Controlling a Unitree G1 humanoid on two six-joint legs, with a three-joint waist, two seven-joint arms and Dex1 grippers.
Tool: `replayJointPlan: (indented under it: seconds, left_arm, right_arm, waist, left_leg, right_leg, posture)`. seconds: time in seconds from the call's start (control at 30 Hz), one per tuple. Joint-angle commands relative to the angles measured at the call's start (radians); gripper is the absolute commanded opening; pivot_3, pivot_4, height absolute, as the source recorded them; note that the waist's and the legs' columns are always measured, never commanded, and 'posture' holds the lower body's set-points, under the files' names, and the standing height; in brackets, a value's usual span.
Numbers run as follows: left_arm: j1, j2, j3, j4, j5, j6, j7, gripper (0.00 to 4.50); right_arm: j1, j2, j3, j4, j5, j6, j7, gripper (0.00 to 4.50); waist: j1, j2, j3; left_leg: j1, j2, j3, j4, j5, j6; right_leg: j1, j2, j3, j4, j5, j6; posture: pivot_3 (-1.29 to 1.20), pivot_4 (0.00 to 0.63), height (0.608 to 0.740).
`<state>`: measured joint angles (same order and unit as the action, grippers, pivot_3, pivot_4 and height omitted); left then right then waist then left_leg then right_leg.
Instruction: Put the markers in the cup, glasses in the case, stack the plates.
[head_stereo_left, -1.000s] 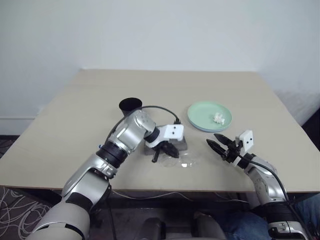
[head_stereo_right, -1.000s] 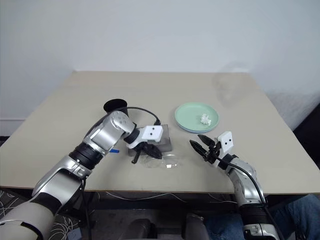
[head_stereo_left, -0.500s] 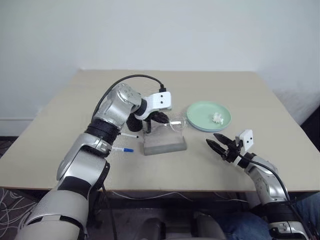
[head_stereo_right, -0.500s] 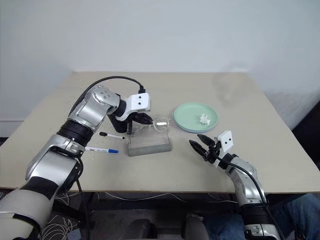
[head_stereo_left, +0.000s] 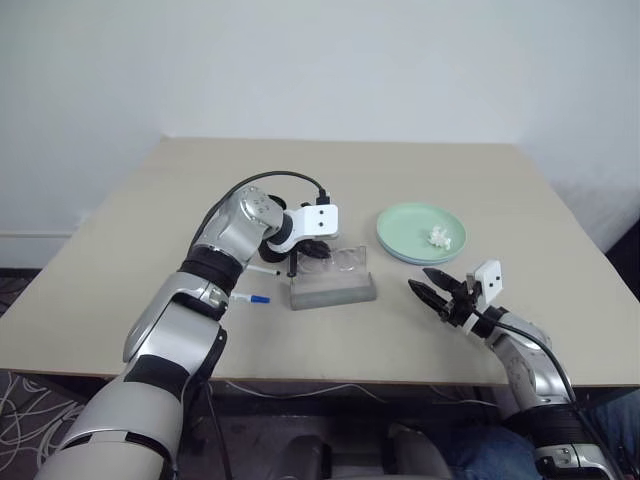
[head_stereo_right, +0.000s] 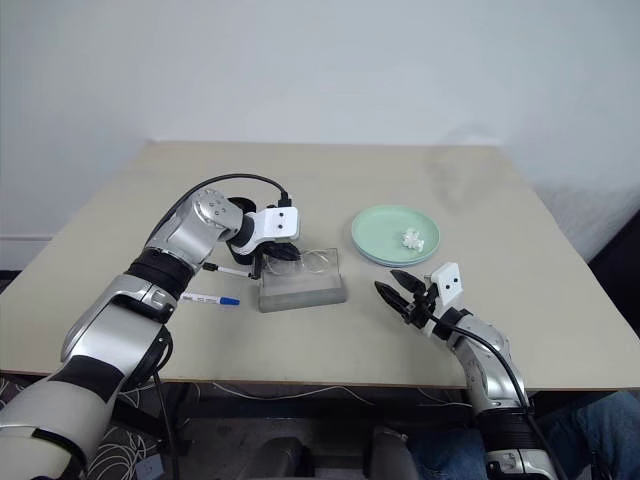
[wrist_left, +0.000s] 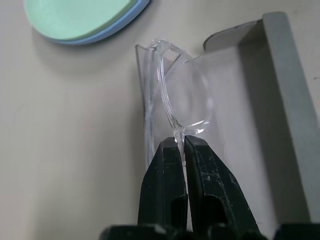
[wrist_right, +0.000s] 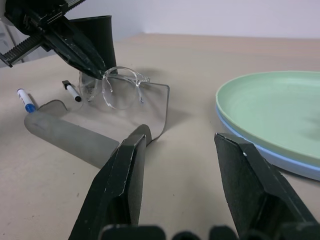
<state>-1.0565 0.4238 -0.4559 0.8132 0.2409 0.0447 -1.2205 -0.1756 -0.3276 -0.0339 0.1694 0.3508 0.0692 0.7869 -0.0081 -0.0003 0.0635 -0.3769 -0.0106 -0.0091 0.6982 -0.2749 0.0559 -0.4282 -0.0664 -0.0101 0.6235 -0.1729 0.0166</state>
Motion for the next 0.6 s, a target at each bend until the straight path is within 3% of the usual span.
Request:
replayJointPlan:
  seconds: [0.03,0.6]
  left_arm:
    - [0.005,-0.015,0.004,-0.06,-0.003,0.03,-0.025,0.02]
    - [0.049,0.01,-0.017,-0.166,0.027,0.1,-0.075,0.02]
  right_arm:
    - [-0.005,0.006,-0.006,-0.043,0.007,-0.011,-0.005,2.38]
    - [-0.009,0.013,0.004,-0.041,0.004,-0.012,-0.008,2.38]
  waist:
    - [0.0,0.0,0.0]
    - [-0.003,0.0,0.0]
  left_leg:
    - [0.0,0.0,0.0,0.0,0.0,0.0]
    - [0.0,0.0,0.0,0.0,0.0,0.0]
  right_leg:
    - [0.0,0.0,0.0,0.0,0.0,0.0]
    - [0.0,0.0,0.0,0.0,0.0,0.0]
  posture:
    - [0.0,0.0,0.721]
    - [0.0,0.0,0.721]
